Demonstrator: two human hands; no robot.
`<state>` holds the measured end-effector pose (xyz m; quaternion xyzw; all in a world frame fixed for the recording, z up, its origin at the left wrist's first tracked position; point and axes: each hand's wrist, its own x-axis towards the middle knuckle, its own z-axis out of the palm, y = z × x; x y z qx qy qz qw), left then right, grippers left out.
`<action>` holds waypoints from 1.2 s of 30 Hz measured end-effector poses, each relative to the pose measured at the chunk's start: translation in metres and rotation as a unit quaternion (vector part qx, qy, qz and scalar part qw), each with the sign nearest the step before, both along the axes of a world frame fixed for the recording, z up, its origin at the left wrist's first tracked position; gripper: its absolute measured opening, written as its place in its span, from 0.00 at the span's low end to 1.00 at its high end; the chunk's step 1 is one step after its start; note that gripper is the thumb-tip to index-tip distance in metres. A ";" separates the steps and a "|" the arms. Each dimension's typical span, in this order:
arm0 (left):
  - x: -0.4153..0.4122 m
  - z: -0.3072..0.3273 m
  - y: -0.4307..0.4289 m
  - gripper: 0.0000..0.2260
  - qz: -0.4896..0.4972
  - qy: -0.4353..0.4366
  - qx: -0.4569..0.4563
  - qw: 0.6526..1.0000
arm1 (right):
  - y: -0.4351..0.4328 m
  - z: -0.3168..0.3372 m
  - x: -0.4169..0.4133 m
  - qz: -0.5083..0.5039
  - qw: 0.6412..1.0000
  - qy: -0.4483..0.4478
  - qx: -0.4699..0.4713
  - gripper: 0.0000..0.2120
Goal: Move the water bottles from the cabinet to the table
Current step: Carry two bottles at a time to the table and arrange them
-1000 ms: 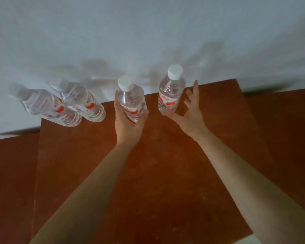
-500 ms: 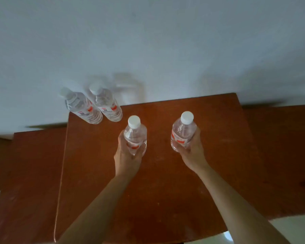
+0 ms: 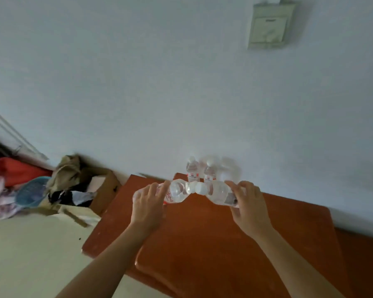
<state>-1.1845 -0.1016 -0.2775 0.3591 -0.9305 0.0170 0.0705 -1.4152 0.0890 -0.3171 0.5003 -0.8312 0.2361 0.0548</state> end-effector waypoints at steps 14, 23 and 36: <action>0.323 0.059 0.150 0.38 0.381 -0.082 -0.075 0.918 | -0.094 0.059 0.255 0.423 0.896 0.096 -0.094 0.35; 0.555 0.064 0.295 0.41 0.585 -0.048 -0.066 0.807 | -0.072 0.096 0.539 0.602 0.785 0.136 -0.043 0.38; 0.832 0.060 0.497 0.37 0.769 -0.031 -0.016 0.639 | 0.024 0.092 0.920 0.764 0.603 0.228 -0.030 0.45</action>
